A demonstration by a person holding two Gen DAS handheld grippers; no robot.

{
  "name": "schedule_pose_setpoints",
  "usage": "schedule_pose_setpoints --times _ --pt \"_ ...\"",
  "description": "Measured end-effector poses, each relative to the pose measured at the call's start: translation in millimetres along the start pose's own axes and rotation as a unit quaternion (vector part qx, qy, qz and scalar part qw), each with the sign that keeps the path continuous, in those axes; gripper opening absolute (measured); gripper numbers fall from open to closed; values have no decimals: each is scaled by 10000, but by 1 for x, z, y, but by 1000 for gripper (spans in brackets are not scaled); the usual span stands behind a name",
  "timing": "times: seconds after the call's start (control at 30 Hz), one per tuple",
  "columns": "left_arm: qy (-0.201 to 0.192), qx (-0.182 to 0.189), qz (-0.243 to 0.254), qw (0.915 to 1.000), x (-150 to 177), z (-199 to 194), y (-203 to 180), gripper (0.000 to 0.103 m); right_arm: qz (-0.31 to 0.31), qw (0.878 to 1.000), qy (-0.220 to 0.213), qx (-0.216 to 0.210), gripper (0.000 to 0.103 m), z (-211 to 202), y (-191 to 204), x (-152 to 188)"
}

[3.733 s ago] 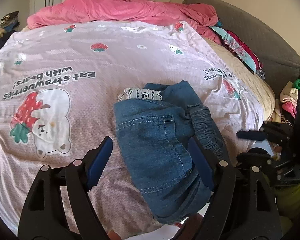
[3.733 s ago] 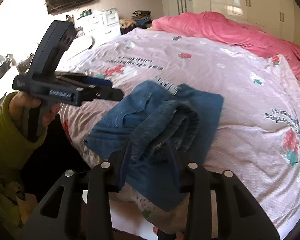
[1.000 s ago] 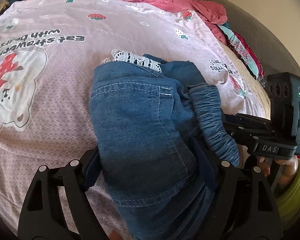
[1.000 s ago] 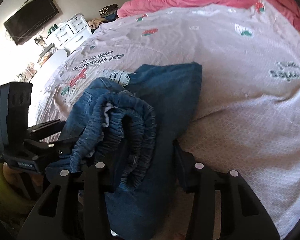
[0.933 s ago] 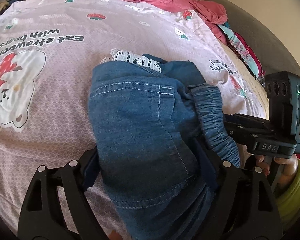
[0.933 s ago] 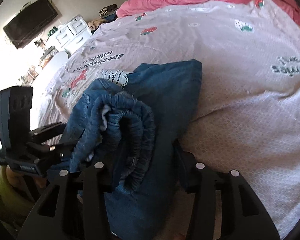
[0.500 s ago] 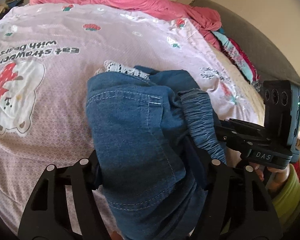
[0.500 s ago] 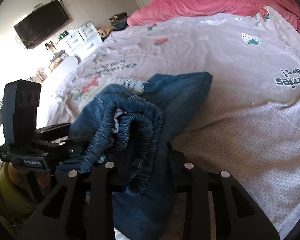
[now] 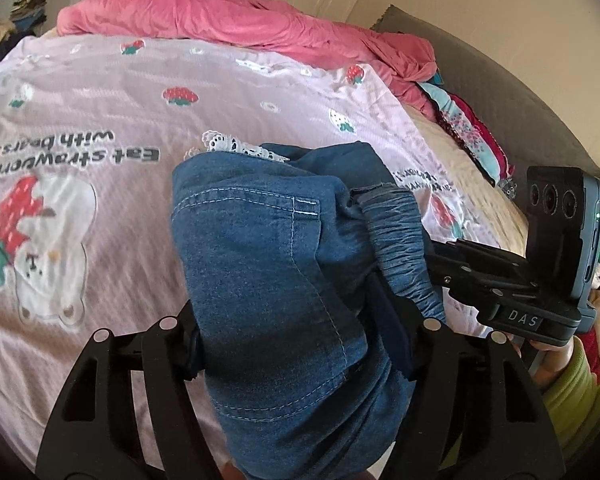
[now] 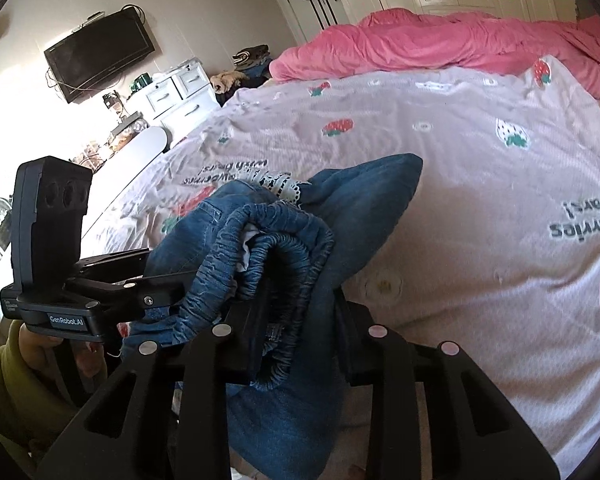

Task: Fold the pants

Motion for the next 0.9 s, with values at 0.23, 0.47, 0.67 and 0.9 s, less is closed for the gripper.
schedule_pose_setpoints --times 0.23,0.47,0.67,0.9 --pt "-84 -34 62 9999 -23 5 -2 60 -6 10000 -62 68 29 7 -9 -18" --pt "-163 -59 135 9998 -42 11 -4 60 123 9998 -143 85 29 15 -24 -35" --pt "-176 -127 168 9996 -54 21 -2 60 132 9997 -134 160 29 24 -35 -46" --pt "-125 -251 199 9994 -68 40 4 60 95 9995 -34 305 29 39 -47 -54"
Point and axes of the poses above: each gripper's, at about its wrist camera, not at the fingertips, and z roughly the way its jaws point, y to its left, x to its underside, the point moved 4 cm from there along z, roughly the way its jaws point, and after that the axes turned 14 degrees about -z, right-handed, at the moved point
